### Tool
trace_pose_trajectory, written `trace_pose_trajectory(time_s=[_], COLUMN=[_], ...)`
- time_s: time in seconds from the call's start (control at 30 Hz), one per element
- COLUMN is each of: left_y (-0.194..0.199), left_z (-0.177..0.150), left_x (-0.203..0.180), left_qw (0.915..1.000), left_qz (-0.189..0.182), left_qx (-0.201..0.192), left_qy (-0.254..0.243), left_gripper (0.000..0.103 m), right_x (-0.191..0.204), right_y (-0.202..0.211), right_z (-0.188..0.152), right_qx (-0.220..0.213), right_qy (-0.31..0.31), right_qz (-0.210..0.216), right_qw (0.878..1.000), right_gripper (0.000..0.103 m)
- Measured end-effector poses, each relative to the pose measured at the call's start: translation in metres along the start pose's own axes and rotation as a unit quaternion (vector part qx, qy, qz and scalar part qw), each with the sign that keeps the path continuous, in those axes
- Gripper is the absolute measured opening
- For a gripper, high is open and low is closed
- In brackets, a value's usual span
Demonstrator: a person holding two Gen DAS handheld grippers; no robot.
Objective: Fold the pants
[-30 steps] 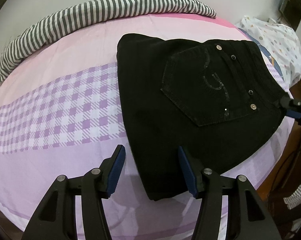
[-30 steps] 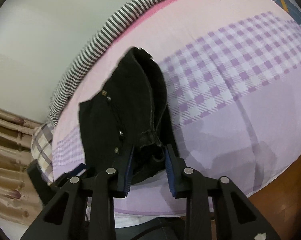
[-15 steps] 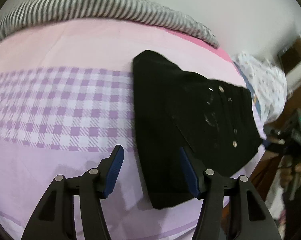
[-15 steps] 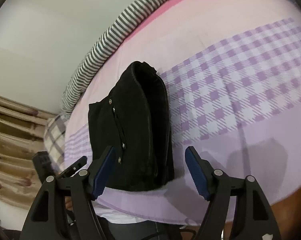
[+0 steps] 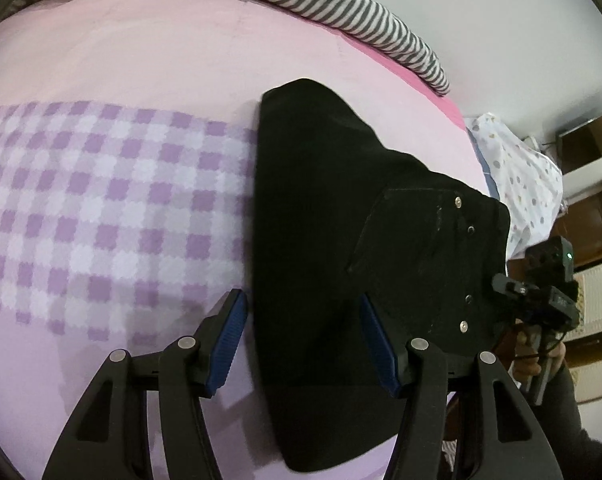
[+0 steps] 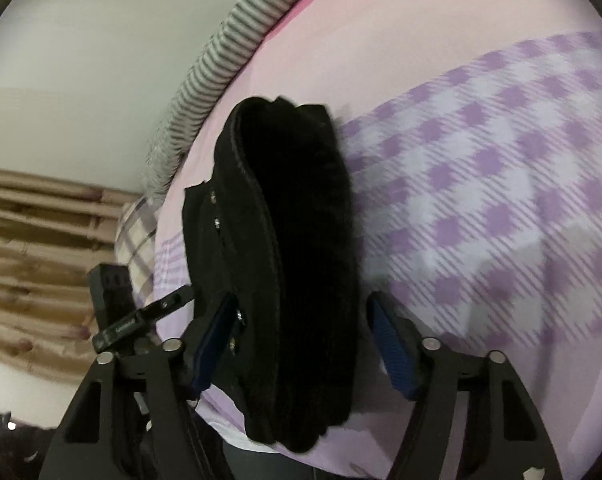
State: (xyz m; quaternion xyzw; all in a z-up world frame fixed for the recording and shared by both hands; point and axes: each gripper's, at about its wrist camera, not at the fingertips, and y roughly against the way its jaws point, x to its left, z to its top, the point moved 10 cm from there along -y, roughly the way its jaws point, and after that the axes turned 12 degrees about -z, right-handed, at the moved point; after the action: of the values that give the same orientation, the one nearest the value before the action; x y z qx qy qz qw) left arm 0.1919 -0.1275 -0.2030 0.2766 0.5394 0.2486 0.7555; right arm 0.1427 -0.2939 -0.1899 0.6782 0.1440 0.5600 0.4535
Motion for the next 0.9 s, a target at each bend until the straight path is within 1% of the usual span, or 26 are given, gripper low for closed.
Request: trace_pose_trajectory(time_s=[0.1, 0.17, 0.2, 0.33, 0.4, 0.43, 0.47, 0.5, 0.6, 0.7, 0.77, 0.83, 0.9], left_y=[-0.005, -0.008, -0.009, -0.014, -0.014, -0.014, -0.013, -0.013, -0.012, -0.015, -0.015, -0.015, -0.012], left_z=[0.005, 0.008, 0.009, 0.012, 0.010, 0.010, 0.009, 0.010, 0.011, 0.011, 0.011, 0.012, 0.014], left_x=[-0.003, -0.005, -0.006, -0.012, -0.012, -0.011, -0.010, -0.009, -0.013, -0.019, -0.023, -0.024, -0.024], left_qw=[0.9999, 0.9997, 0.9996, 0.9986, 0.9978, 0.9974, 0.9964, 0.9960, 0.9948, 0.9908, 0.9871, 0.9865, 0.9875], left_qz=[0.001, 0.002, 0.003, 0.014, 0.028, 0.036, 0.053, 0.058, 0.073, 0.101, 0.123, 0.130, 0.126], left_qx=[0.001, -0.004, -0.007, -0.014, -0.015, -0.016, -0.017, -0.018, -0.024, -0.020, -0.017, -0.015, -0.016], left_qy=[-0.011, -0.022, -0.027, -0.050, -0.058, -0.060, -0.064, -0.065, -0.068, -0.088, -0.101, -0.099, -0.093], left_gripper=[0.059, 0.059, 0.059, 0.062, 0.062, 0.060, 0.053, 0.047, 0.036, 0.028, 0.026, 0.023, 0.021], right_x=[0.008, 0.011, 0.012, 0.018, 0.016, 0.009, 0.008, 0.008, 0.016, 0.024, 0.031, 0.038, 0.048], right_y=[-0.009, -0.013, -0.015, -0.020, -0.021, -0.017, -0.017, -0.016, -0.012, -0.008, -0.006, -0.003, -0.001], right_z=[0.007, 0.011, 0.013, 0.018, 0.018, 0.015, 0.014, 0.014, 0.010, 0.008, 0.007, 0.007, 0.008], right_qx=[0.010, 0.017, 0.017, 0.010, 0.002, -0.002, -0.008, -0.014, -0.032, -0.043, -0.050, -0.055, -0.061], right_qy=[0.005, 0.007, 0.007, 0.007, -0.009, -0.016, -0.020, -0.022, -0.024, -0.027, -0.029, -0.029, -0.029], right_qz=[0.025, 0.039, 0.045, 0.044, 0.039, 0.036, 0.028, 0.022, 0.000, -0.021, -0.032, -0.038, -0.042], right_qw=[1.000, 0.999, 0.999, 0.999, 0.999, 0.999, 0.999, 0.999, 0.999, 0.998, 0.998, 0.997, 0.997], right_gripper=[0.058, 0.058, 0.055, 0.049, 0.042, 0.040, 0.038, 0.036, 0.033, 0.031, 0.030, 0.029, 0.028])
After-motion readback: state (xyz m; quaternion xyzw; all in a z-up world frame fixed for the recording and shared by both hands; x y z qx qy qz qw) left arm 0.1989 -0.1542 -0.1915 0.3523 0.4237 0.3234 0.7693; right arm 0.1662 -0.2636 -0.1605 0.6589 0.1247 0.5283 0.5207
